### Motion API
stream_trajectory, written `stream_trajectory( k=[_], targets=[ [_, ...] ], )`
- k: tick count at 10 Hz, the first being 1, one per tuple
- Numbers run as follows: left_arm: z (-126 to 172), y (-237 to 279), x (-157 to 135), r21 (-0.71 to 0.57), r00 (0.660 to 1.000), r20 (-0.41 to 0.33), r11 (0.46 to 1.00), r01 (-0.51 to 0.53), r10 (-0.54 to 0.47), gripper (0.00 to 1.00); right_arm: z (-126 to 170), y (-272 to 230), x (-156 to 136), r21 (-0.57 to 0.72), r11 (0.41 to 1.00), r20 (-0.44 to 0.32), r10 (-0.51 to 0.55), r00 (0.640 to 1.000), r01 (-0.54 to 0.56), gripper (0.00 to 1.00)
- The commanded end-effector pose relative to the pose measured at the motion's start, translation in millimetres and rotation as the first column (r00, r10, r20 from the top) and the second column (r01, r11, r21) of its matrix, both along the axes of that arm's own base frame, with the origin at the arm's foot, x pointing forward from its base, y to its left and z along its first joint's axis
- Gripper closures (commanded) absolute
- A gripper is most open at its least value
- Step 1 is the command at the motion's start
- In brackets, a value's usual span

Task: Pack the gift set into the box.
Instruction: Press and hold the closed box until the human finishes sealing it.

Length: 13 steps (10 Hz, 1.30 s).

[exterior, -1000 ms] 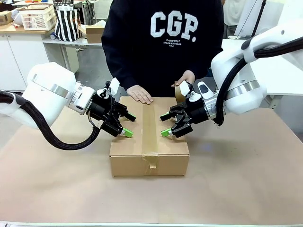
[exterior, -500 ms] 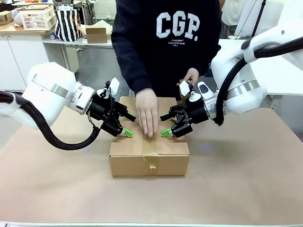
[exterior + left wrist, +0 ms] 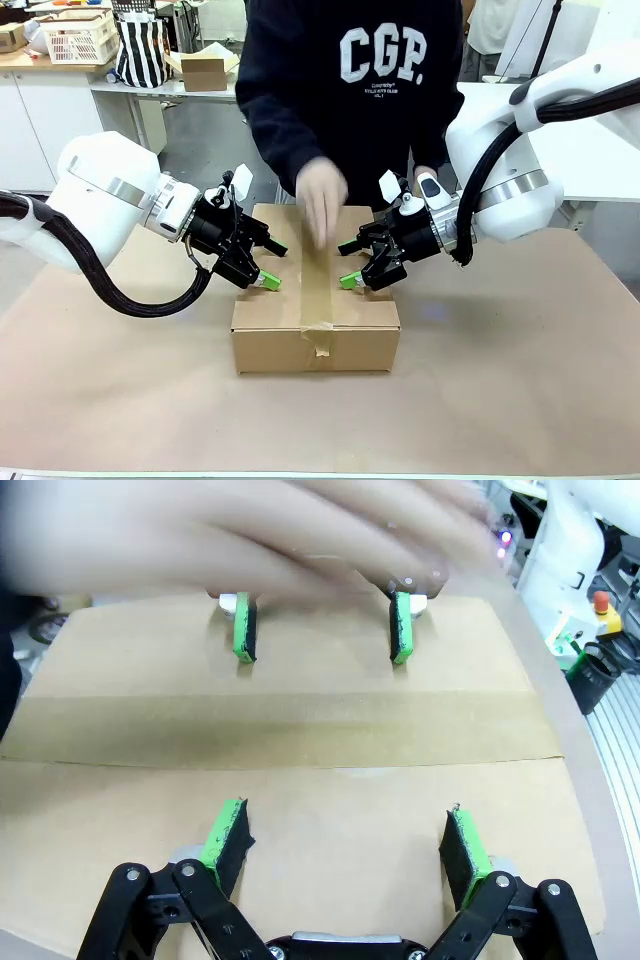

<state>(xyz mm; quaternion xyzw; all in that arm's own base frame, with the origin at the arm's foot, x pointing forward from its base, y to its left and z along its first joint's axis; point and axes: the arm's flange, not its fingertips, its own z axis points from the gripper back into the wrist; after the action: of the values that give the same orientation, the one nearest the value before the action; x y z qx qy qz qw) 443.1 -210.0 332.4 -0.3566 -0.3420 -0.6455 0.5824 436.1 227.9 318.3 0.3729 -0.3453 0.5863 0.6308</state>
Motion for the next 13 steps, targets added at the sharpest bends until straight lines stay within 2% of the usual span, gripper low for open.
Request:
stream_trajectory(
  k=[1, 13],
  targets=[
    [-2.5, 1.0, -1.7, 0.0, 1.0, -0.003, 1.0, 0.003, -0.003, 0.0, -3.5, -0.2, -1.4, -0.001, 1.0, -0.007, -0.014, 1.0, 0.014, 0.0],
    [-2.5, 1.0, -1.7, 0.0, 1.0, -0.003, 1.0, 0.003, -0.003, 0.0, -3.5, -0.2, -1.4, -0.001, 1.0, -0.007, -0.014, 1.0, 0.014, 0.0]
  ],
)
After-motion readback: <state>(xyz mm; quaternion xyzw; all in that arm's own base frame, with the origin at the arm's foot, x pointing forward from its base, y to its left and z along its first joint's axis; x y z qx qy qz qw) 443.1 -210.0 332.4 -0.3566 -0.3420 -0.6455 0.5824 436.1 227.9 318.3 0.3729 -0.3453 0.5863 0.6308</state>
